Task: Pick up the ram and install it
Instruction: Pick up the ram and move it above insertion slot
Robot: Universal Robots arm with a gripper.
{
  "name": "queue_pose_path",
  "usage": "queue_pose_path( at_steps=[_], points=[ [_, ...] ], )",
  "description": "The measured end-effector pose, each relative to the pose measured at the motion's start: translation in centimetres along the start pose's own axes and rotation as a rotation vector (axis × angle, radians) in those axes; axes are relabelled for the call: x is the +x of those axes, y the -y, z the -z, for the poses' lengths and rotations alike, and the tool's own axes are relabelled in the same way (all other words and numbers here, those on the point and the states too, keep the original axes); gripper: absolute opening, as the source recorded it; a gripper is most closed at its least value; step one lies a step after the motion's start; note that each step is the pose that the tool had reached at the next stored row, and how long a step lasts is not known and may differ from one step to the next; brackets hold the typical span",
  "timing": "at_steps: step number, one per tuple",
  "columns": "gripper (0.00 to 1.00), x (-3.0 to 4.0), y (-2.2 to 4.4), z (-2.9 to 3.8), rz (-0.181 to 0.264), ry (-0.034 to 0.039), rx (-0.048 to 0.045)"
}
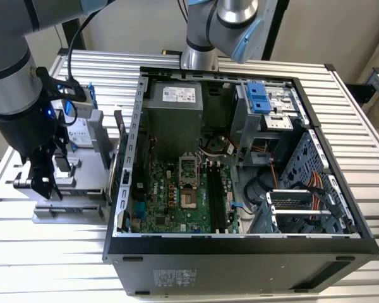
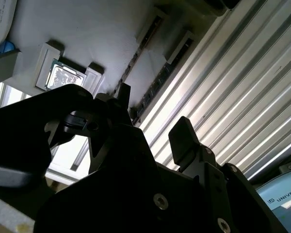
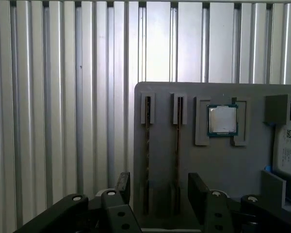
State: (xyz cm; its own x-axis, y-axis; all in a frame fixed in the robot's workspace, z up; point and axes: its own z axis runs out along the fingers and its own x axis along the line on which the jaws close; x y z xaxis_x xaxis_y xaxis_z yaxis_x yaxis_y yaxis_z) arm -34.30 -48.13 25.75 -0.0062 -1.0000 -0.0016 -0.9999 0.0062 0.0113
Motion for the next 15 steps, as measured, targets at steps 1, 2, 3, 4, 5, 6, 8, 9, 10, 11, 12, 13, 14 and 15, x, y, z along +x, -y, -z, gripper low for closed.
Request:
queue_pose_path(
  at_steps=[1, 2, 3, 4, 5, 6, 8, 9, 10, 11, 12, 13, 14, 15],
  points=[
    [0.00, 0.01, 0.00, -0.05, 0.000, 0.0000, 0.0001],
    [0.00, 0.01, 0.00, -0.10, 0.000, 0.0000, 0.0000],
    [0.00, 0.02, 0.00, -0.16, 0.000, 0.0000, 0.0000],
    [0.00, 0.03, 0.01, -0.22, -0.001, 0.0000, 0.0000],
    [0.00, 0.03, 0.01, -0.28, -0.001, 0.0001, 0.0001],
    [0.00, 0.04, 0.01, -0.34, -0.001, 0.0001, 0.0001],
    [0.00, 0.04, 0.01, -0.45, -0.002, 0.0001, 0.0001],
    [0.00, 0.04, 0.01, -0.50, -0.003, 0.0001, 0.0000],
    [0.00, 0.05, 0.01, -0.56, -0.003, 0.0001, 0.0000],
    [0.00, 0.05, 0.01, -0.63, -0.004, 0.0001, 0.0001],
    [0.00, 0.05, 0.01, -0.68, -0.005, 0.0001, 0.0001],
    [0.00, 0.05, 0.01, -0.75, -0.006, 0.0001, 0.0001],
    [0.00, 0.05, 0.01, -0.82, -0.007, 0.0002, 0.0001],
    [0.00, 0.05, 0.01, -0.88, -0.008, 0.0001, 0.0000]
  ],
)
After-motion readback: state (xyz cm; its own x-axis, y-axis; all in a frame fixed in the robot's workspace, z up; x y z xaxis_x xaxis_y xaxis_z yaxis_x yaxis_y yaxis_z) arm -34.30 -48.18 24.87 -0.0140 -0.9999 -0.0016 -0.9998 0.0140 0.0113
